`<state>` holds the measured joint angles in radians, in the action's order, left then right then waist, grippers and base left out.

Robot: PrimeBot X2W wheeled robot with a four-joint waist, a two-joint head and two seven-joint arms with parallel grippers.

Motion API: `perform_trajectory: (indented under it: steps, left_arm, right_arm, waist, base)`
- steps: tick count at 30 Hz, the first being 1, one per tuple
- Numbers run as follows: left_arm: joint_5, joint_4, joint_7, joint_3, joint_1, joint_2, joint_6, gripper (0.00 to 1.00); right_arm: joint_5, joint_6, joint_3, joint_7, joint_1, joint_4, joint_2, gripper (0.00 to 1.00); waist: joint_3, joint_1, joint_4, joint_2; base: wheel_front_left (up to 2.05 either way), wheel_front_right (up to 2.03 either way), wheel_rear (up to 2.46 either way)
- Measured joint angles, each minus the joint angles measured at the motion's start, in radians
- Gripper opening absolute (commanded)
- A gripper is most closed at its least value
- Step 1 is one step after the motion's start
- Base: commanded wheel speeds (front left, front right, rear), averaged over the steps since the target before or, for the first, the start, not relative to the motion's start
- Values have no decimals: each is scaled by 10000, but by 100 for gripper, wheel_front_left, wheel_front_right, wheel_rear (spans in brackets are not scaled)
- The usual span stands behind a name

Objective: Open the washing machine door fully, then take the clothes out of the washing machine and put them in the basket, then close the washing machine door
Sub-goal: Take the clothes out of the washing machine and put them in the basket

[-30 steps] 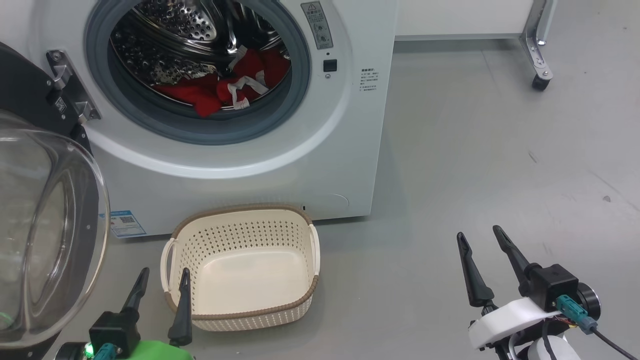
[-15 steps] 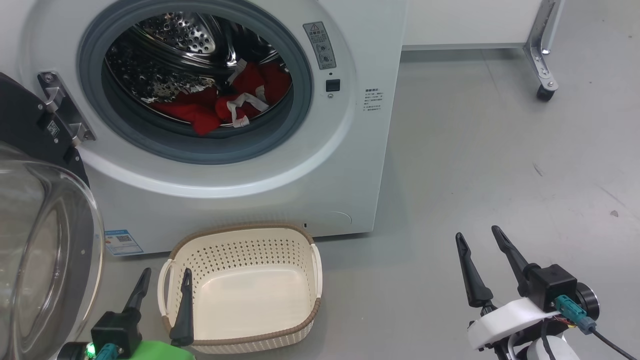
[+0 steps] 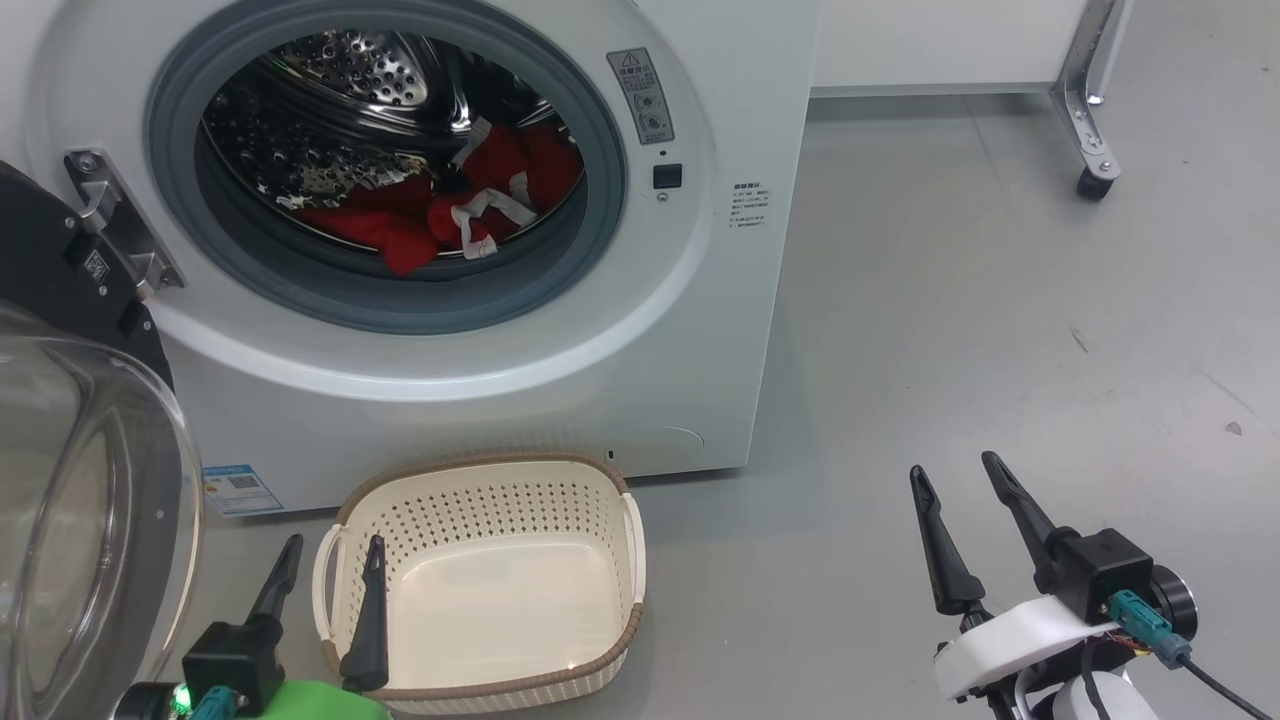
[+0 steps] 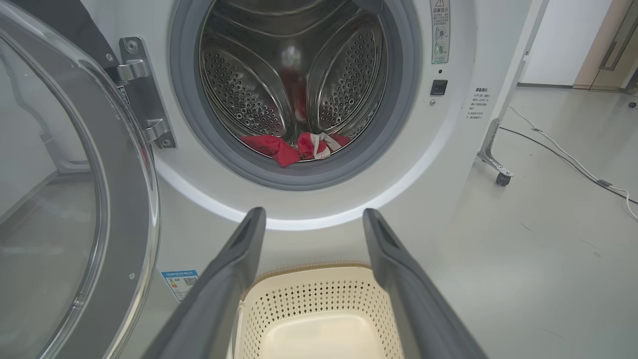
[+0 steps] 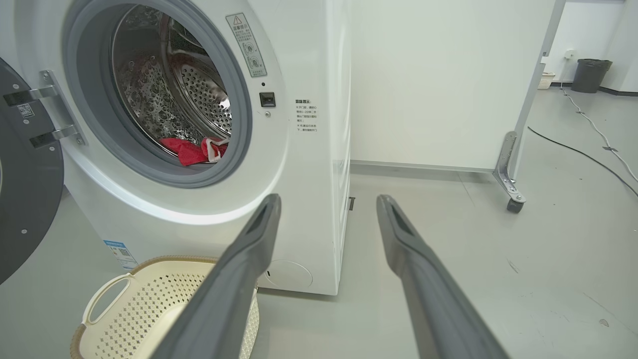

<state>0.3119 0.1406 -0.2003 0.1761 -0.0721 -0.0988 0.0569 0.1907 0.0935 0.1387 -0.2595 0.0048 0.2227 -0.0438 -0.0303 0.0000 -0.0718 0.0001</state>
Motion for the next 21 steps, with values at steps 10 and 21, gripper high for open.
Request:
perform_trajectory:
  steps: [10, 21]
  left_arm:
    - [0, -10, 12, 19, 0, 0, 6, 100]
    - [-15, -222, 69, 71, 11, -23, 8, 100]
  right_arm:
    - [2, 0, -2, 0, -1, -8, 0, 100]
    - [10, -12, 0, 0, -21, -199, 0, 100]
  waist:
    - [-82, 0, -6, 0]
    - [-347, 0, -26, 0]
  base:
    - [0, 0, 0]
    - [0, 0, 0]
